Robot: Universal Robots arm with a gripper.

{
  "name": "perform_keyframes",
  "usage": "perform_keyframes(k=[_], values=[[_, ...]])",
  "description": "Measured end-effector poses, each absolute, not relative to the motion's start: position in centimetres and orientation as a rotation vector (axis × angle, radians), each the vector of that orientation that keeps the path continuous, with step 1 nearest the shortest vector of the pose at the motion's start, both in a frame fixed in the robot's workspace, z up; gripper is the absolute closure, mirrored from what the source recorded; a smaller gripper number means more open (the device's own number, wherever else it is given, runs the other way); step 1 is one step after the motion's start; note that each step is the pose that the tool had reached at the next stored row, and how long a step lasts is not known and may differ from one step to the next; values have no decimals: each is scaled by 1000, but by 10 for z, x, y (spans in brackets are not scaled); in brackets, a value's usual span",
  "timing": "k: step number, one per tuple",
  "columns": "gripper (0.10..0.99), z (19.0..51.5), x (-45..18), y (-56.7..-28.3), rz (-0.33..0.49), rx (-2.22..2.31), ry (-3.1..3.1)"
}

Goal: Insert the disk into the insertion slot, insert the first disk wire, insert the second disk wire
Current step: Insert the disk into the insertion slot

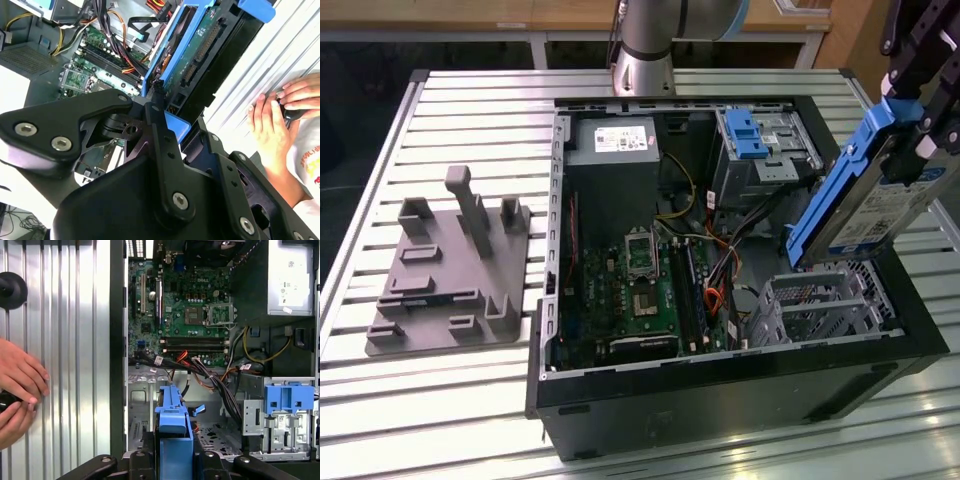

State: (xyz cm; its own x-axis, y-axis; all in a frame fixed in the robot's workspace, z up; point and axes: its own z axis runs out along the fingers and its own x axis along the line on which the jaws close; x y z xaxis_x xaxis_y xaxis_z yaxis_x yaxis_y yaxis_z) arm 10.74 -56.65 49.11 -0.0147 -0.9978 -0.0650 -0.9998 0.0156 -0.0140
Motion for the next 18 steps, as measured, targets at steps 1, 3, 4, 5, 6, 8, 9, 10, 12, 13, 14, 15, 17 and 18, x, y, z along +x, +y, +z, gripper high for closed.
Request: perform_keyframes(k=[1, 3, 4, 5, 6, 8, 9, 10, 12, 13, 14, 15, 17, 18], values=[[722, 491, 108, -567, 55, -2165, 2198], [722, 490, 108, -567, 55, -2165, 2198], [722, 489, 108, -567, 55, -2165, 2198], [722, 489, 108, -567, 55, -2165, 2198], [722, 488, 108, -567, 55, -2165, 2197], [722, 487, 108, -567, 55, -2165, 2197], [722, 486, 108, -567, 55, -2166, 2197], [722, 486, 108, -567, 55, -2166, 2197], [722, 485, 108, -567, 55, -2166, 2197], [722, 484, 108, -567, 55, -2166, 2197], [722, 484, 108, -567, 55, -2166, 2197], [722, 483, 108, -567, 55, -2166, 2197], [722, 483, 108, -568, 55, -2165, 2198], [722, 482, 108, -568, 55, -2165, 2198]])
